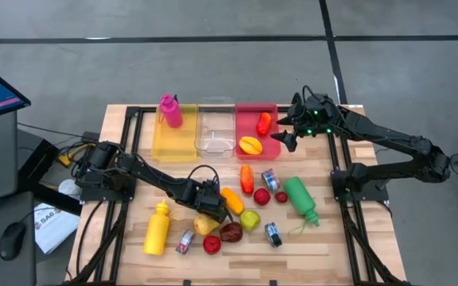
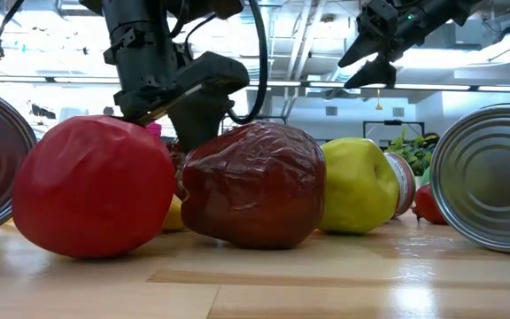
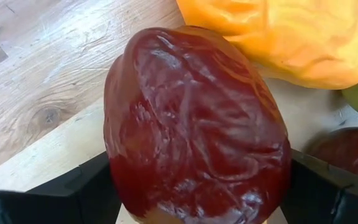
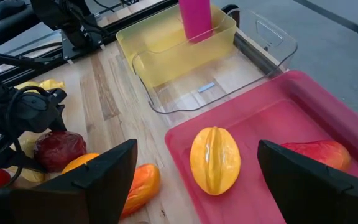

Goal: Pick & Place Food Item
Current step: Put the red apple into the pink bin

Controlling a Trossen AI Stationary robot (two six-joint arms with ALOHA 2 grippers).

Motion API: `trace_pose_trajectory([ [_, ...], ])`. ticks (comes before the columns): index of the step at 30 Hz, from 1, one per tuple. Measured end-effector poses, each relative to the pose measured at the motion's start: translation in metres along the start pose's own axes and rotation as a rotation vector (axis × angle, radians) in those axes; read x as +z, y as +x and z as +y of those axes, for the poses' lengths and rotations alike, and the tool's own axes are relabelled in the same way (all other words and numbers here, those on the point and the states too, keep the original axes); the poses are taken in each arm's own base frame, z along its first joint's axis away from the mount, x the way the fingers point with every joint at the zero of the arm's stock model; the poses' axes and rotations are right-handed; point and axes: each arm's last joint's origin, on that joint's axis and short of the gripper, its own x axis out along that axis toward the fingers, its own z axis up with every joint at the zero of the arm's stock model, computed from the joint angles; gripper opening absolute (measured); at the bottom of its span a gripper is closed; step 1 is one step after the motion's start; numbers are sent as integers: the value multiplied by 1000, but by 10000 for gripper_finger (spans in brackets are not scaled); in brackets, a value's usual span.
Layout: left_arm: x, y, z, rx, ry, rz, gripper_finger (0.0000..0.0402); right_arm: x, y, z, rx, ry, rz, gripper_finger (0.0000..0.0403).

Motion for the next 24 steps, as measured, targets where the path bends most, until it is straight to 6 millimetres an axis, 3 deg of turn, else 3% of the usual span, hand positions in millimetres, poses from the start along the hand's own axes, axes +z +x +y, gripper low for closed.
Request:
trace_pose_trajectory([
  [24,1,0,0,3,0,-3,328,1,0,0,1,-4,-9,326],
])
